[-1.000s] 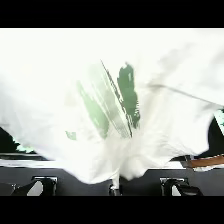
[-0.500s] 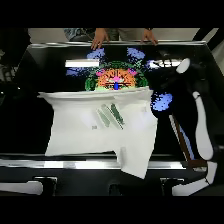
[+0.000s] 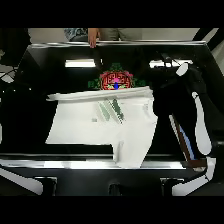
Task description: Fold the shirts.
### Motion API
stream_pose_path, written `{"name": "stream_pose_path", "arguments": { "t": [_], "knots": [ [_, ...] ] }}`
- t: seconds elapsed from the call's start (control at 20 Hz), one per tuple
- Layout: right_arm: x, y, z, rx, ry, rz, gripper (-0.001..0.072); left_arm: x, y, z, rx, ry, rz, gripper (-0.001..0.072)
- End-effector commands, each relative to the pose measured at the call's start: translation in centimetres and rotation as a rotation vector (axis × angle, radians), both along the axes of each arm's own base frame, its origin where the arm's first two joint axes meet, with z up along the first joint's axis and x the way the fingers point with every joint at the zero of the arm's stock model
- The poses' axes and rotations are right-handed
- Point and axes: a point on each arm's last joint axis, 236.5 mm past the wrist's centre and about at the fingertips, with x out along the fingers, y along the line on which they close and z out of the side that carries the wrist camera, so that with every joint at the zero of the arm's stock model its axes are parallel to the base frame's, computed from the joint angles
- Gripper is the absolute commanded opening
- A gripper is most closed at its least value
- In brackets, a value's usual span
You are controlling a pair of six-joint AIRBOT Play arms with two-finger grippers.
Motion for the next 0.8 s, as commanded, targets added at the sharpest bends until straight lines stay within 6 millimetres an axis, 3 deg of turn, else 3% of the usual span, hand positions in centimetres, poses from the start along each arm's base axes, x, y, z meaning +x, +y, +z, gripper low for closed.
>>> {"name": "stream_pose_path", "arguments": {
  "t": [0.0,0.1,0.2,0.35,0.4,0.45,0.5,0.55,0.65,0.75],
  "knots": [
    [-9.3,-1.1,-2.9,-0.102,0.357,0.116,0.0047,-5.5,-1.7,-1.2,-0.064,0.24,-0.075,0.0023],
    [-11.1,0.2,-5.9,-0.095,0.422,0.091,0.0047,-7.1,-2.2,-2.4,-0.08,0.303,-0.085,0.0023],
    [-11.7,1.2,-7.8,-0.093,0.433,0.069,0.0047,-8.4,-2.6,-3.1,-0.099,0.354,-0.092,0.0023],
    [-11.3,1.8,-8.4,-0.078,0.413,0.036,0.0048,-9.5,-3.0,-3.7,-0.113,0.392,-0.097,0.0024],
    [-11.1,1.8,-8.2,-0.072,0.406,0.02,0.007,-9.5,-3.0,-3.6,-0.116,0.393,-0.098,0.0033],
    [-10.6,1.5,-7.8,-0.069,0.383,0.008,0.0239,-9.5,-3.1,-3.4,-0.124,0.391,-0.098,0.0156],
    [-10.4,1.3,-6.9,-0.062,0.365,0.004,0.0397,-9.4,-3.1,-3.0,-0.132,0.386,-0.085,0.0384],
    [-10.5,0.6,-5.5,-0.065,0.34,0.025,0.0428,-9.5,-2.8,-2.6,-0.131,0.382,-0.07,0.0464],
    [-11.8,-1.7,-2.3,-0.061,0.324,0.043,0.0428,-10.0,-1.7,-1.1,-0.133,0.373,-0.044,0.0461],
    [-15.1,-4.2,-0.6,-0.081,0.38,0.067,0.0427,-11.5,-1.2,-0.2,-0.135,0.373,-0.013,0.0459]
  ]
}}
